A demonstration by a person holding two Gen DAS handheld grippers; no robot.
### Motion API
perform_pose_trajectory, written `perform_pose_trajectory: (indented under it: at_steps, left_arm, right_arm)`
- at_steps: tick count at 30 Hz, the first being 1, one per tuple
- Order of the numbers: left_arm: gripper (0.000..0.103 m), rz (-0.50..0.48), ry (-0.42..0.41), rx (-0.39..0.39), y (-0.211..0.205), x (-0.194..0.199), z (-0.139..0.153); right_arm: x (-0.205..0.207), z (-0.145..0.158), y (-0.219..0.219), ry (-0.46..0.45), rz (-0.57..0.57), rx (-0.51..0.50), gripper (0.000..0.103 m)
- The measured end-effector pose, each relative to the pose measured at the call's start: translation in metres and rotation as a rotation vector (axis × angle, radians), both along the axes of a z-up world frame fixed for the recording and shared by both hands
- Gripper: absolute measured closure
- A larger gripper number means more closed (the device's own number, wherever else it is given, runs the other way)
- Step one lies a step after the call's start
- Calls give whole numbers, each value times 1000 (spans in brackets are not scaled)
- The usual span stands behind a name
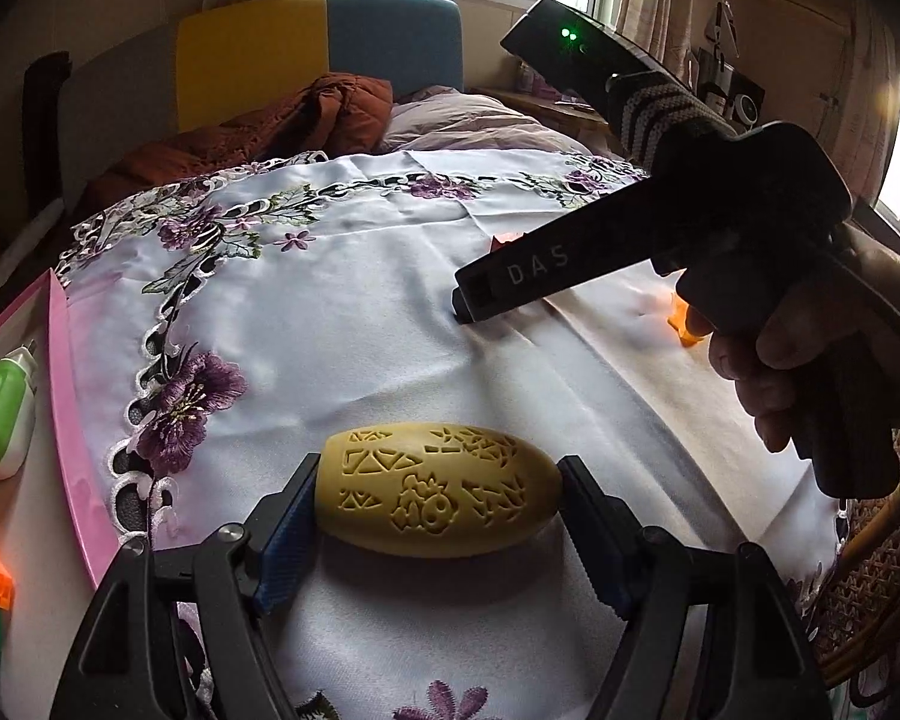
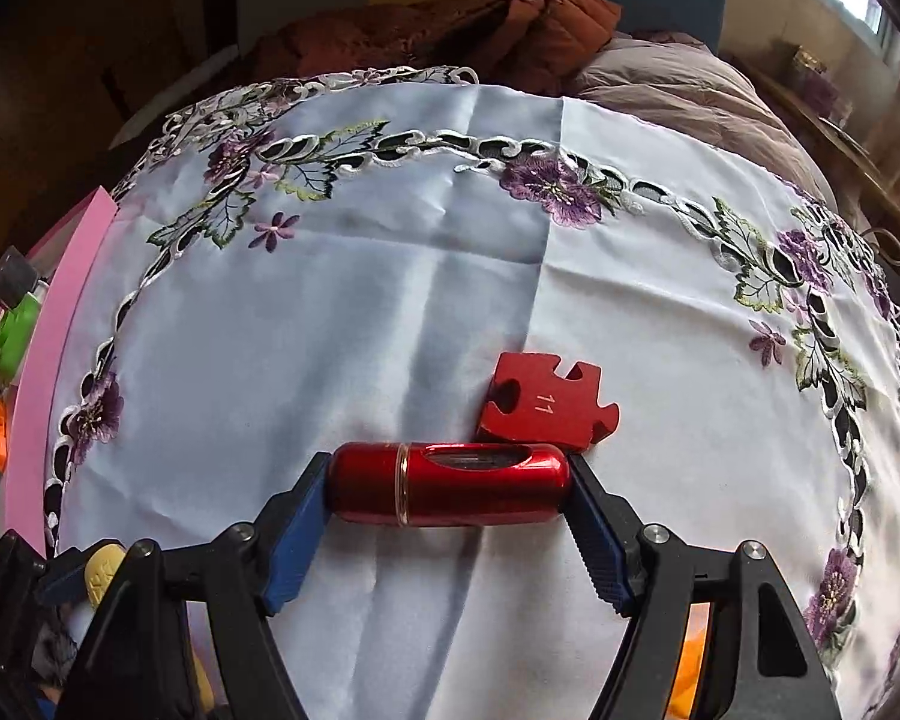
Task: Organize rigid objects
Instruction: 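Carry the yellow egg toward the tray with the left gripper while the right holds the red cylinder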
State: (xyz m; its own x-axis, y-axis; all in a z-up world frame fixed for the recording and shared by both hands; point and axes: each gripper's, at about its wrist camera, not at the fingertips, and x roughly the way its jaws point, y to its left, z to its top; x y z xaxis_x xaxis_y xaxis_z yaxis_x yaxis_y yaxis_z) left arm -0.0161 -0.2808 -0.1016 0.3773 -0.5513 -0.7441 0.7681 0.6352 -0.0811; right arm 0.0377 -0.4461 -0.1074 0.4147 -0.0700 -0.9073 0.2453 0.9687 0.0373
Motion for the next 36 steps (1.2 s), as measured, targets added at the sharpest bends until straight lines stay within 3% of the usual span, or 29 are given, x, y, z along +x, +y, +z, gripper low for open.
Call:
perform_pose_trajectory:
  at_steps: [7, 24, 36]
  left_arm:
    - [26, 17, 39, -3, 4, -2, 8]
    - [26, 67, 5, -72, 29, -10, 56]
    - [26, 191, 26, -157, 88, 6, 93]
  right_arm:
    - [0, 0, 0, -3, 2, -3, 29]
    - [-1, 0, 0, -5, 1, -7, 29]
    - [-1, 1, 0, -6, 2, -10, 29]
